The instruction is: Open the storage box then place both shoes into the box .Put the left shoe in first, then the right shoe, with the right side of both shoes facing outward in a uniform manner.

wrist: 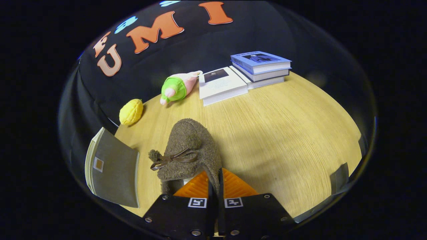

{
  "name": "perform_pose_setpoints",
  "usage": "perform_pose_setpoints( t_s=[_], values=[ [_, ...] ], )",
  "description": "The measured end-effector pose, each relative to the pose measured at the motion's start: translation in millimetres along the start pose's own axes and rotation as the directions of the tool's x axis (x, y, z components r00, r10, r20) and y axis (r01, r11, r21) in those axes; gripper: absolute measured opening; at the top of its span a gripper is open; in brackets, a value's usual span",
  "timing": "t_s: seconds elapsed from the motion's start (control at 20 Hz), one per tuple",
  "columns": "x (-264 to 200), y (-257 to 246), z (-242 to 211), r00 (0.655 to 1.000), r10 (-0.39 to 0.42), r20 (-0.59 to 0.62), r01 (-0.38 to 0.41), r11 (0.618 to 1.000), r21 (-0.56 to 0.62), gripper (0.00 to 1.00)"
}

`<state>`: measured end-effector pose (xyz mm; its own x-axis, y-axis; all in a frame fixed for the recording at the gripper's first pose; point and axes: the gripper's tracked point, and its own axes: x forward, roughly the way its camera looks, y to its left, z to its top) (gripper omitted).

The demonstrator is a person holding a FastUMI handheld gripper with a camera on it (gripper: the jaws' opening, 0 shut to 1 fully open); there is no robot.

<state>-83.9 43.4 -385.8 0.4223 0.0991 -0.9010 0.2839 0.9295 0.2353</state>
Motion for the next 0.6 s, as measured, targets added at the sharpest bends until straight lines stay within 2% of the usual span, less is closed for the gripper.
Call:
perform_pose_setpoints(
  t_s=[0.2,0.4,0.6],
  values=[
    [-18.8,45.0,18.3,0.997,0.066,0.03,-0.066,0.998,-0.011,0.05],
    [-33.2,94.3,29.5,0.992,0.112,0.056,-0.108,0.991,-0.073,0.05],
    [-48.9,155.8,36.9,0.98,0.193,0.047,-0.191,0.981,-0.039,0.05]
  ],
)
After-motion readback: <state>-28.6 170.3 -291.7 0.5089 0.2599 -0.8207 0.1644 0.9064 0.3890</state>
